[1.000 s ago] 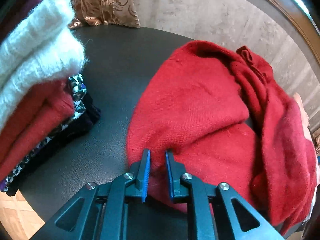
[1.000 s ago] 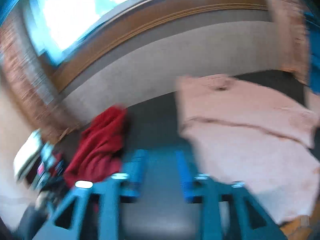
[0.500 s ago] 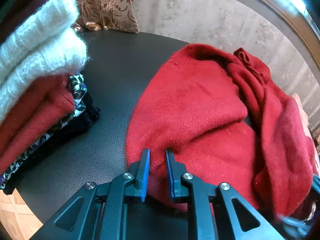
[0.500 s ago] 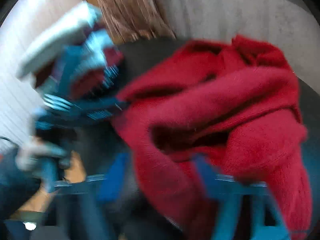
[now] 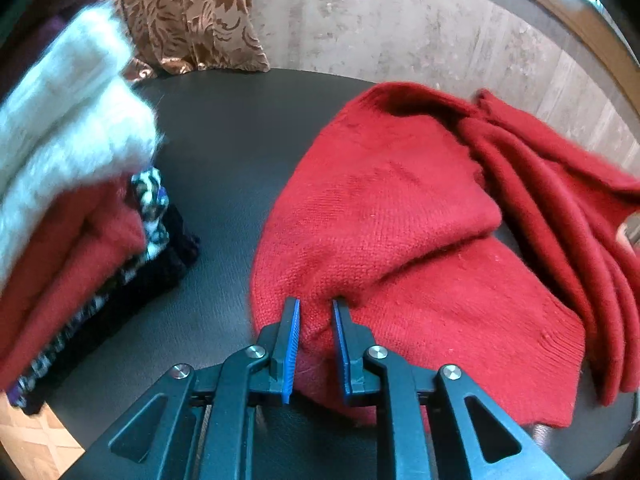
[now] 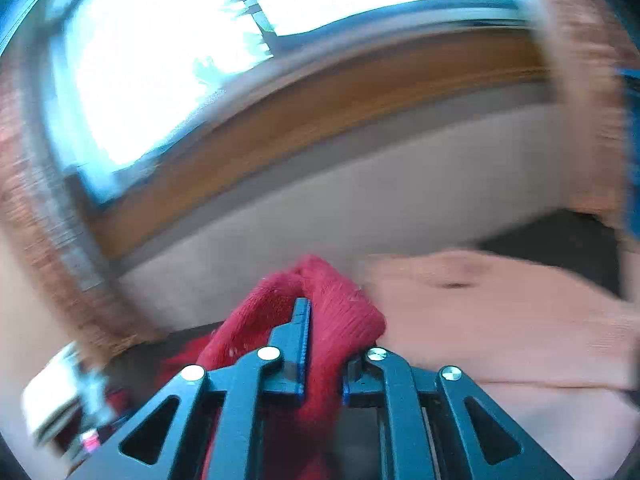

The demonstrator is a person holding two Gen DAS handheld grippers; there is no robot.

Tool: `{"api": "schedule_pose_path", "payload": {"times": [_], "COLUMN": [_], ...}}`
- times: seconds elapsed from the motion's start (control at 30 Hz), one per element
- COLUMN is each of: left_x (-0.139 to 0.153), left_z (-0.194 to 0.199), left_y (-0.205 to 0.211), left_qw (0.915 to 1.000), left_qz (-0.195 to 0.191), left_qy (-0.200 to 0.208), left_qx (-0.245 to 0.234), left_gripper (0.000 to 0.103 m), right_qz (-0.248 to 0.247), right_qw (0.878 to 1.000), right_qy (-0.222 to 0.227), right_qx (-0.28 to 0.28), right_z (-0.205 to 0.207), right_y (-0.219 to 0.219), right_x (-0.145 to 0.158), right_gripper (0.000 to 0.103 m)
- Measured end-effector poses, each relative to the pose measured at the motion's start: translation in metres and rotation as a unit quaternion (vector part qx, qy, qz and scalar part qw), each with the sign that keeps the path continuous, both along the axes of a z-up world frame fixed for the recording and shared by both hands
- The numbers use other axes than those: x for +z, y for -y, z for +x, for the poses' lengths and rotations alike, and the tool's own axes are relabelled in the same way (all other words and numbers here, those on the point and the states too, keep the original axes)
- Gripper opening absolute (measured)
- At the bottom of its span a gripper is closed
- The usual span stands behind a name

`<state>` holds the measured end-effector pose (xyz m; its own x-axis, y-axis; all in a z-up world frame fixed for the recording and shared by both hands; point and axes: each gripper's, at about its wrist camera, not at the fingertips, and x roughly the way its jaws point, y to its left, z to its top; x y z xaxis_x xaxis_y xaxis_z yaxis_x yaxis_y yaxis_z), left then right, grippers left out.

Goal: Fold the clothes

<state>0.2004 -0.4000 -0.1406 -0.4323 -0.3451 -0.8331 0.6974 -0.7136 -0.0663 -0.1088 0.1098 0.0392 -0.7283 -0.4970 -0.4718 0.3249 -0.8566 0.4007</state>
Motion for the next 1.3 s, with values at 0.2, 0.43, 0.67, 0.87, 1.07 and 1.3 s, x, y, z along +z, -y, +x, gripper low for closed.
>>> {"api": "schedule_pose_path", "payload": {"times": [0.2, 0.43, 0.67, 0.87, 1.07, 1.3], "left_x": [0.032, 0.028, 0.011, 0.004, -0.002, 0.009], "left_z": [-0.002, -0.043, -0.088, -0.112, -0.135, -0.103], "left_y": [0.004, -0.062, -0.108, -0.116, -0.125, -0.103], "left_qw": [0.9962, 0.9734, 0.9531, 0.9534, 0.9535, 0.978], "left_qz": [0.067, 0.173, 0.234, 0.235, 0.236, 0.136], "left_qy": [-0.055, -0.098, -0.104, -0.098, -0.093, -0.017], "left_qx": [-0.006, -0.114, -0.162, -0.162, -0.163, -0.157], "left_gripper": [0.012, 0.013, 0.019, 0.022, 0.008, 0.007], "right_qz": [0.039, 0.096, 0.068, -0.005, -0.014, -0.032], "right_qw": [0.998, 0.994, 0.991, 0.982, 0.942, 0.928], "right_qy": [0.025, -0.012, -0.078, 0.036, 0.19, 0.24], "right_qx": [-0.035, -0.054, -0.082, 0.187, 0.276, 0.283], "right_z": [0.017, 0.038, 0.056, 0.059, 0.046, 0.045], "right_y": [-0.039, -0.015, -0.046, 0.024, 0.119, 0.121], "right_x": [-0.039, -0.063, -0.026, -0.061, -0.152, -0.185], "right_gripper": [0.059, 0.064, 0.087, 0.09, 0.09, 0.092]}}
